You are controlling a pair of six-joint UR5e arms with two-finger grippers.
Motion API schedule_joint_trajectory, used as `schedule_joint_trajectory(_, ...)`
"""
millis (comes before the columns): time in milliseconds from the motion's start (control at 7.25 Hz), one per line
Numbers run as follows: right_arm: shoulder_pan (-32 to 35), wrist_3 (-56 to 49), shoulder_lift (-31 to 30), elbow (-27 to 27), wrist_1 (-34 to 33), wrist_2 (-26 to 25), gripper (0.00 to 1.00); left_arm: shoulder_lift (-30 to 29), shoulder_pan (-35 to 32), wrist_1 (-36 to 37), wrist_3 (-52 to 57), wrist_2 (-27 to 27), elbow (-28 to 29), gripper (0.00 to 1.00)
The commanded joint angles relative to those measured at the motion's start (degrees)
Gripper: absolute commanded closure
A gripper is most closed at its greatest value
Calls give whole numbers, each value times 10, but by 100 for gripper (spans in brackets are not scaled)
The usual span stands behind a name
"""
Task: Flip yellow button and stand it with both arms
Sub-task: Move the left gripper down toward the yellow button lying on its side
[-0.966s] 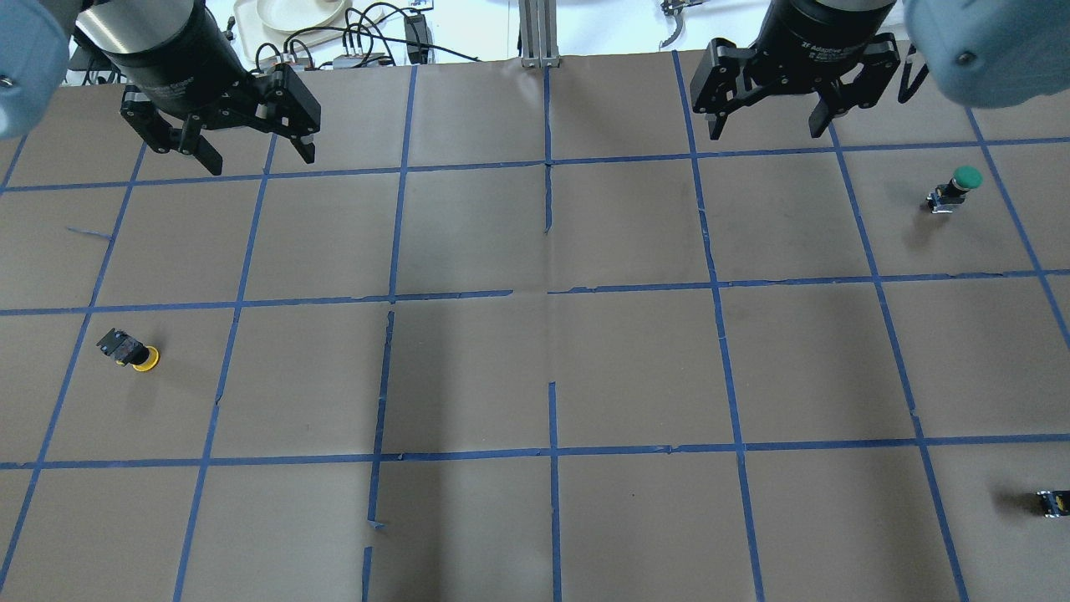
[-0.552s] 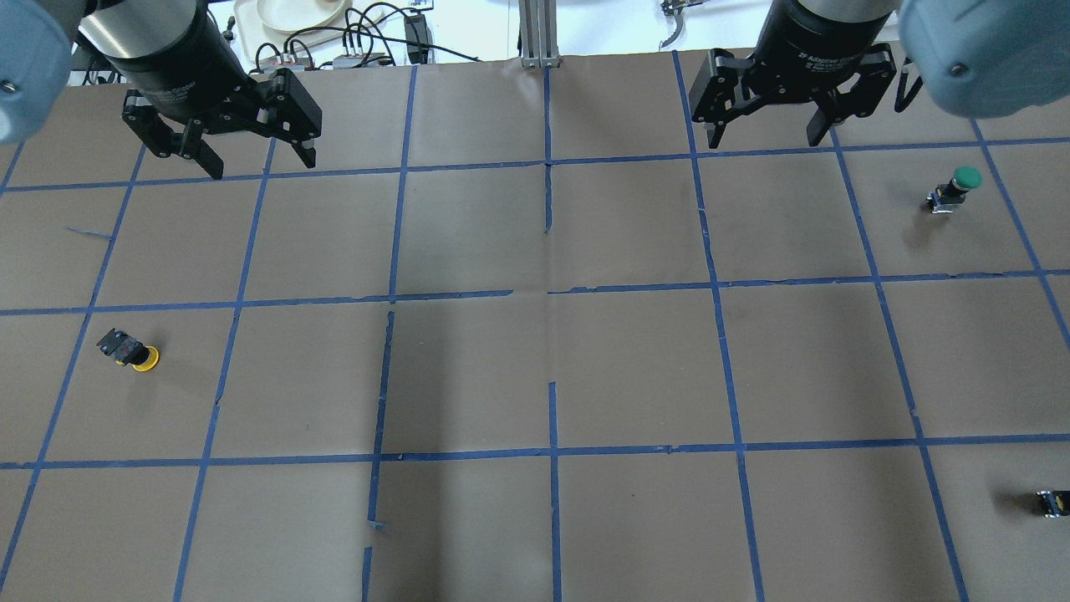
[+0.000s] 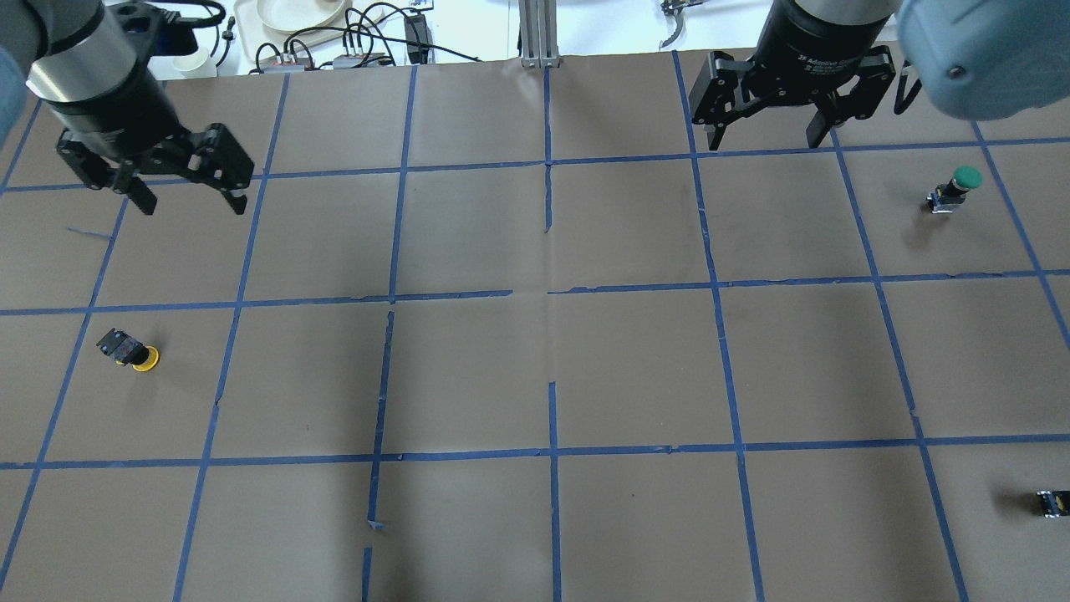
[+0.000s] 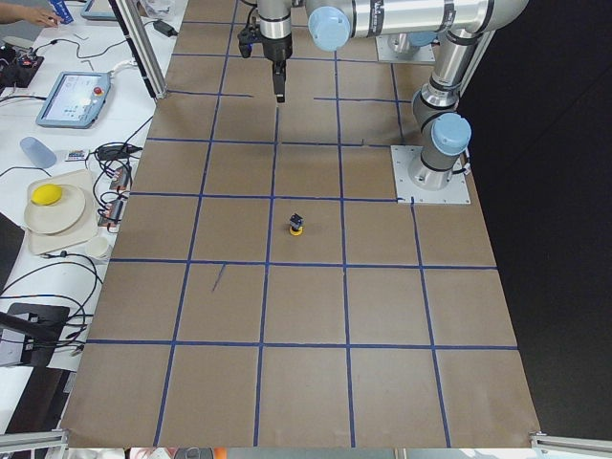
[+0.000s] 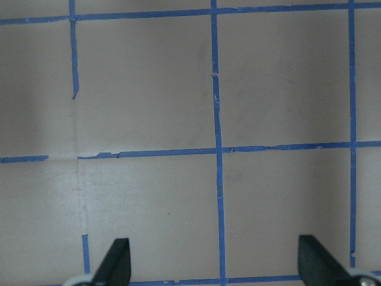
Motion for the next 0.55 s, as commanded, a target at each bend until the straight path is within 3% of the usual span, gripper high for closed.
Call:
schedule_joint_trajectory(0, 0, 0, 0, 0, -1, 0, 0, -13, 112, 8, 180, 2, -20, 0)
schedule_joint_trajectory(138, 1, 0, -1, 0, -1, 0, 0, -22, 133, 28, 256, 5, -37, 0)
schedule_joint_trajectory(414, 0, 0, 0, 0, -1, 0, 0, -50, 186, 148, 365, 5, -91, 0)
